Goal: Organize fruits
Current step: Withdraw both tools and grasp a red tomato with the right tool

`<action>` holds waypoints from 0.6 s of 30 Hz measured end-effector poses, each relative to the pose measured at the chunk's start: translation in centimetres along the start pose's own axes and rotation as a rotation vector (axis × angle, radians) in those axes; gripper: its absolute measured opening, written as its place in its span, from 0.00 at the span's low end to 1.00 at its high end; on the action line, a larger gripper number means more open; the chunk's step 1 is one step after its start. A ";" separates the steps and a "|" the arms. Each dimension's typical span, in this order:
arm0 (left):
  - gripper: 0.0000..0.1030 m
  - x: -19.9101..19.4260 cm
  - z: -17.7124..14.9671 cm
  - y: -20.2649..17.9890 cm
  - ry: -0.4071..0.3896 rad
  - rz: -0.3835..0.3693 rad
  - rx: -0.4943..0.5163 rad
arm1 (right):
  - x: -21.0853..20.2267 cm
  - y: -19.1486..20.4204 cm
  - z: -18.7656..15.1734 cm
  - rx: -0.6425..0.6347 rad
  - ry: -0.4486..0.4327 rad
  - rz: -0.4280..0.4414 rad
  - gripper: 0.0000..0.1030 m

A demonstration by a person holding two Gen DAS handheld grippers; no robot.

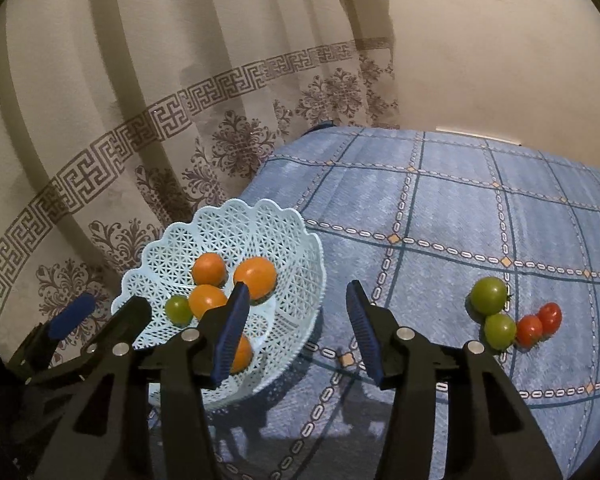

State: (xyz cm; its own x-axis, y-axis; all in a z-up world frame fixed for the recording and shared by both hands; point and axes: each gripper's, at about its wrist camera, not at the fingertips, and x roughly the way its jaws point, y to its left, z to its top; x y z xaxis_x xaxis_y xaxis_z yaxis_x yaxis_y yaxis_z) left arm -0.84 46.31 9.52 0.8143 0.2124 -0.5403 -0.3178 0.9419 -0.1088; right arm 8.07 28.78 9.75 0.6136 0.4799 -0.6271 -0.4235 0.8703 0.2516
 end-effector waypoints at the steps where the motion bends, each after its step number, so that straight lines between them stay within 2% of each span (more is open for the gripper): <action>1: 0.95 0.0 0.0 0.0 0.001 -0.002 0.003 | 0.0 -0.2 -0.1 0.004 0.001 -0.004 0.49; 12: 0.96 0.0 -0.2 -1.4 0.006 -0.017 0.034 | -0.8 -3.0 -0.6 0.038 -0.005 -0.055 0.50; 14: 0.96 0.0 -0.3 -1.8 0.009 -0.024 0.044 | -0.9 -3.9 -0.8 0.050 -0.004 -0.067 0.53; 18: 0.96 -0.1 -0.5 -2.8 0.012 -0.038 0.076 | -1.1 -4.9 -1.1 0.060 0.000 -0.086 0.53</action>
State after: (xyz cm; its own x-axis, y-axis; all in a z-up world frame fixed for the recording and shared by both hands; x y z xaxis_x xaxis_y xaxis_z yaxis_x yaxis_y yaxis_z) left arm -0.30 43.53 9.43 0.8189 0.1736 -0.5470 -0.2489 0.9663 -0.0660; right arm 8.74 23.83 8.33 0.6458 0.4028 -0.6486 -0.3282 0.9135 0.2405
